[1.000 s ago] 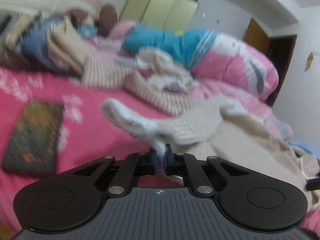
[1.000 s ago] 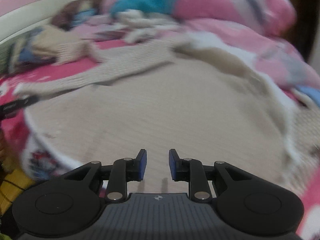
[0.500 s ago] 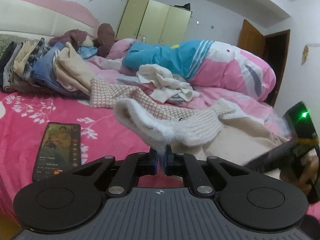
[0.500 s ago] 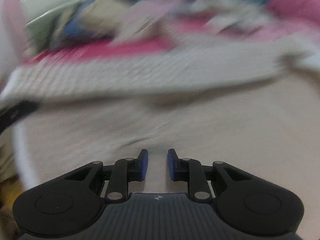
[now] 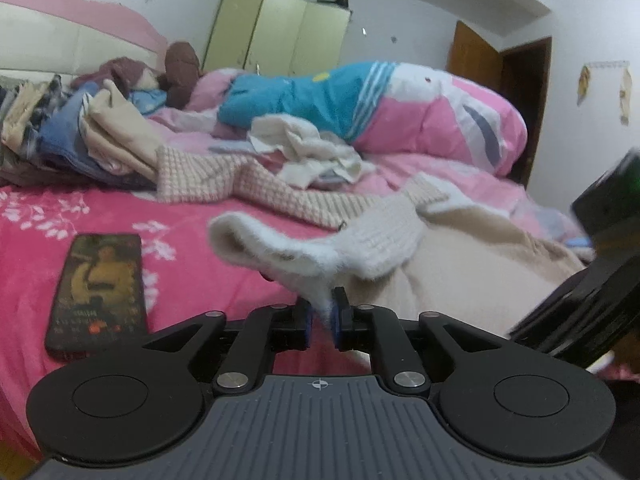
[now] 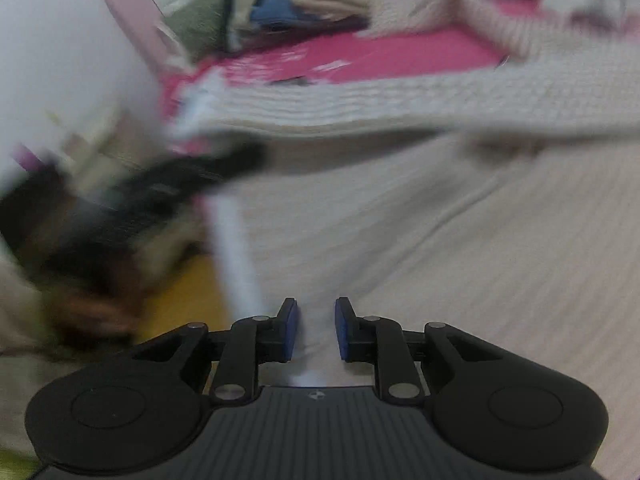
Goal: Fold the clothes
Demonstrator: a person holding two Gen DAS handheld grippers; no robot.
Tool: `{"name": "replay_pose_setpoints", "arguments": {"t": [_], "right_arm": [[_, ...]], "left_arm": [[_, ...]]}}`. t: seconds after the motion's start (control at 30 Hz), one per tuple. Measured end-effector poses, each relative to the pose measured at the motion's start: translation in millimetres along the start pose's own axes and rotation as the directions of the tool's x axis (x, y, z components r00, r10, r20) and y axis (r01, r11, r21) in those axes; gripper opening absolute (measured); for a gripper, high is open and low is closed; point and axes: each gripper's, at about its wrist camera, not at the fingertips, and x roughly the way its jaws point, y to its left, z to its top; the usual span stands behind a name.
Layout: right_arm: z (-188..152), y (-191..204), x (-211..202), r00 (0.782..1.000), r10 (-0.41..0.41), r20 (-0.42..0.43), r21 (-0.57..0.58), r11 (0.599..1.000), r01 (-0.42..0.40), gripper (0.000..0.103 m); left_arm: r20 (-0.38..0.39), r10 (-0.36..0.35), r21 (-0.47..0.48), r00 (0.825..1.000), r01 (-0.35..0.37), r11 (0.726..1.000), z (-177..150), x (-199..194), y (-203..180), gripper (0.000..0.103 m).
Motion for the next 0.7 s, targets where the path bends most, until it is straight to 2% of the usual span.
{"name": "replay_pose_setpoints", "arguments": {"t": [0.07, 0.13, 0.2, 0.27, 0.33, 0.43, 0.47, 0.57, 0.67, 0.7], "right_arm": [[-10.4, 2.4, -16.9, 0.999, 0.007, 0.040, 0.063, 0.998, -0.010, 0.022], [-22.3, 2.8, -36.0, 0.995, 0.025, 0.095, 0.160, 0.986, -0.040, 0.024], [-32.1, 3.2, -49.4, 0.984, 0.023, 0.175, 0.265, 0.962, -0.069, 0.026], [-41.6, 3.8, -62.3, 0.967, 0.010, 0.255, 0.364, 0.925, -0.105, 0.028], [-44.7, -4.4, -67.8, 0.941, -0.011, 0.339, 0.459, 0.875, -0.155, 0.031], [-42.8, -25.2, -55.0, 0.897, -0.002, 0.441, 0.543, 0.797, -0.265, 0.033], [-39.2, -32.4, -47.1, 0.889, 0.004, 0.458, 0.570, 0.766, -0.297, 0.033], [-24.7, -54.1, -20.8, 0.870, 0.026, 0.492, 0.640, 0.667, -0.382, 0.033], [-8.9, -68.8, 7.0, 0.869, 0.044, 0.493, 0.688, 0.592, -0.420, 0.033], [-3.0, -71.6, 15.9, 0.873, 0.052, 0.485, 0.698, 0.579, -0.422, 0.033]], "left_arm": [[-0.022, -0.015, -0.014, 1.000, 0.015, 1.000, -2.3, 2.4, 2.3, 0.015], [-0.043, -0.031, -0.036, 0.999, 0.030, 0.999, -3.7, 5.0, 5.3, 0.025], [-0.064, -0.048, -0.057, 0.997, 0.045, 0.997, -5.0, 7.6, 8.4, 0.035], [-0.071, -0.061, -0.095, 0.996, 0.054, 0.994, -5.6, 9.7, 11.2, 0.039], [-0.077, -0.054, -0.119, 0.996, 0.045, 0.992, -6.1, 12.4, 12.3, 0.041], [-0.082, -0.032, -0.112, 0.996, 0.023, 0.993, -6.5, 15.4, 10.4, 0.042], [-0.084, -0.021, -0.102, 0.996, 0.013, 0.995, -6.9, 15.9, 9.2, 0.043], [-0.090, 0.010, -0.076, 0.996, -0.017, 0.997, -9.6, 15.6, 7.5, 0.044], [-0.103, 0.034, -0.058, 0.994, -0.040, 0.997, -12.9, 16.2, 9.3, 0.044], [-0.109, 0.037, -0.055, 0.993, -0.043, 0.998, -13.8, 16.8, 10.5, 0.044]]}}
